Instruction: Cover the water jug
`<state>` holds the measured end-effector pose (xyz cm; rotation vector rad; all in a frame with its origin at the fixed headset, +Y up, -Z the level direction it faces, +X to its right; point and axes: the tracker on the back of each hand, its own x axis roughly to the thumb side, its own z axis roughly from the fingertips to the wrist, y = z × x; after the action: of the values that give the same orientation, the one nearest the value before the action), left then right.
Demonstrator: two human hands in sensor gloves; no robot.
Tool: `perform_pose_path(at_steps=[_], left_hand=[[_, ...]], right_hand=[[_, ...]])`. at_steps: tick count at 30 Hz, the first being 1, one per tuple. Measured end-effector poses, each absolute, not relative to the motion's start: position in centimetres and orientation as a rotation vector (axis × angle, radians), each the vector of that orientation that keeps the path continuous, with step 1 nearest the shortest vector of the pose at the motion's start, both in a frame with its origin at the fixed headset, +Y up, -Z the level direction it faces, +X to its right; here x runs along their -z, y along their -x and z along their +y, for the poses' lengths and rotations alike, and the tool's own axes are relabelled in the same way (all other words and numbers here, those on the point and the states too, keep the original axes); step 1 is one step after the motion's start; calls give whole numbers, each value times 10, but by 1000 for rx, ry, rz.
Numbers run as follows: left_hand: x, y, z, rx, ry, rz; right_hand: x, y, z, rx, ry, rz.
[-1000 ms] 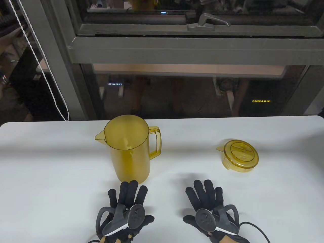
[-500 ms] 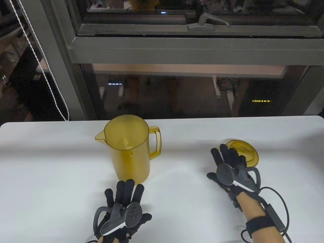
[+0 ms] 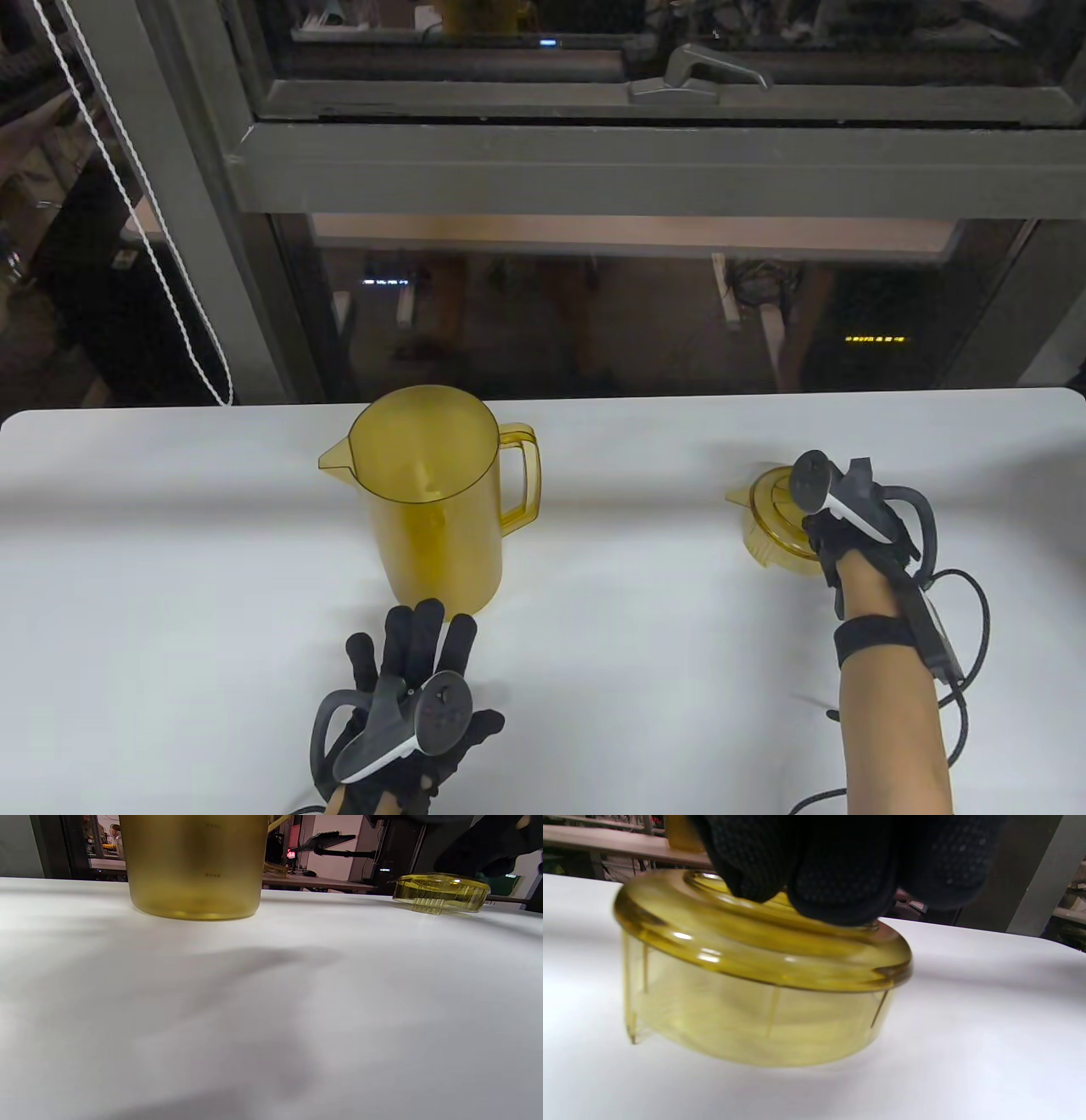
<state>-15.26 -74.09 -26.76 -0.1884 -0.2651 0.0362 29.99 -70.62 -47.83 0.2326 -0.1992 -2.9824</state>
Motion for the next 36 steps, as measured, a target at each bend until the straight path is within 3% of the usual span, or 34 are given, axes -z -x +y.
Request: perform_pose_path(at_steps=[9,15,21,25,31,36], left_hand=[[269,150,-745,-23,210,-264],[270,152,-743,-21,207,-256],[269,150,-741,-19,194,-268],[269,147,-740,-1,190,-277],[267,145,-735,-8,154,-289],[262,138,-729,-18,68,-321]], right_hand=[[499,-297,-726,2867,-247,-327],[485,-287,-725,2830,-219,-137],[431,-248,-707,2868,18,225],[370,-206,-683,2957,236,431],[290,-158,-679,3019,464,572],[266,-143,-691,3012,540,576]])
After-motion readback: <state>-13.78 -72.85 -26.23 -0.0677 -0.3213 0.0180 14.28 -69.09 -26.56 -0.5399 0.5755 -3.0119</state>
